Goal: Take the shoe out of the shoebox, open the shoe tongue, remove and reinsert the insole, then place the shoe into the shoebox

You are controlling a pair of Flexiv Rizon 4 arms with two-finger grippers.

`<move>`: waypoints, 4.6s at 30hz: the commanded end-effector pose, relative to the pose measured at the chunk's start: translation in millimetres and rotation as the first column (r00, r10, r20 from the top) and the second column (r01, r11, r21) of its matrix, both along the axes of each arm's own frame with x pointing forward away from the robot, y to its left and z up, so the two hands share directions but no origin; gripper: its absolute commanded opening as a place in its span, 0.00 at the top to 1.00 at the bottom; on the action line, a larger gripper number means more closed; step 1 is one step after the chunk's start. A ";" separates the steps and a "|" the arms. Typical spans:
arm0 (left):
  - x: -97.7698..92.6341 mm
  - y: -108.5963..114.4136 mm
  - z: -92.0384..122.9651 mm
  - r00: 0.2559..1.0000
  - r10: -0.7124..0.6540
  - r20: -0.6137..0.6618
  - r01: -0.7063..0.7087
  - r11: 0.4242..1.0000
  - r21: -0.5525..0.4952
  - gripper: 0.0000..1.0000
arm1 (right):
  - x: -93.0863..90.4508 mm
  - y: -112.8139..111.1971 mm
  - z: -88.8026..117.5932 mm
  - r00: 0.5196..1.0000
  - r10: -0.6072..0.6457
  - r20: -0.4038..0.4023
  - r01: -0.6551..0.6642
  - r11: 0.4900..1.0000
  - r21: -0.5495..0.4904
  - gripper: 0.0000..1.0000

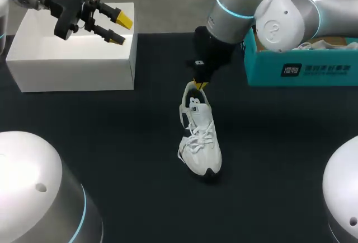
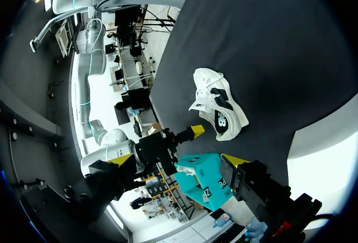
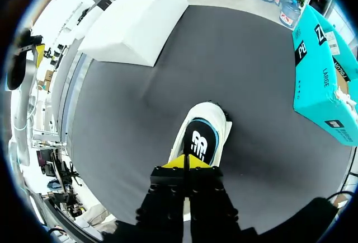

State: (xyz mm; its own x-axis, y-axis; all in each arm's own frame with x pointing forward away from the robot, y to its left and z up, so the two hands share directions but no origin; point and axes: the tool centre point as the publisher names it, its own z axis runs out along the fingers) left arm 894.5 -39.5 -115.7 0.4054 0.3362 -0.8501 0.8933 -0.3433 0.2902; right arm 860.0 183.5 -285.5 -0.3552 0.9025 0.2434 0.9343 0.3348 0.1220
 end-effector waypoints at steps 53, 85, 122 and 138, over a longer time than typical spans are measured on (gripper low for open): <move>0.2 0.1 0.4 1.000 -0.001 0.001 0.001 1.000 0.004 0.00 | -7.9 8.4 -81.5 0.995 -0.101 -0.022 0.095 0.976 -0.194 1.00; 0.2 0.1 0.4 1.000 -0.001 0.001 0.001 1.000 0.004 0.00 | 16.8 11.5 -134.5 0.991 -0.107 0.079 0.125 0.954 -0.273 1.00; 0.2 0.1 0.4 1.000 -0.001 0.001 0.001 1.000 0.004 0.00 | 19.9 -0.3 -117.6 0.990 -0.122 0.066 0.135 0.954 -0.269 1.00; 0.2 0.1 0.4 1.000 -0.001 0.001 0.001 1.000 0.004 0.00 | 1.1 -8.3 -108.1 0.987 -0.119 -0.105 0.094 0.971 -0.219 1.00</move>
State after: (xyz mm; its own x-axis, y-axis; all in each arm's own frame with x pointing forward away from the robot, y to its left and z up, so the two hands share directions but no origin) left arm 894.5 -39.5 -115.7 0.4055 0.3361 -0.8501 0.8932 -0.3434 0.2903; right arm 856.4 174.6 -383.6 -0.2321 0.9709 0.0586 0.9715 0.2344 -0.0349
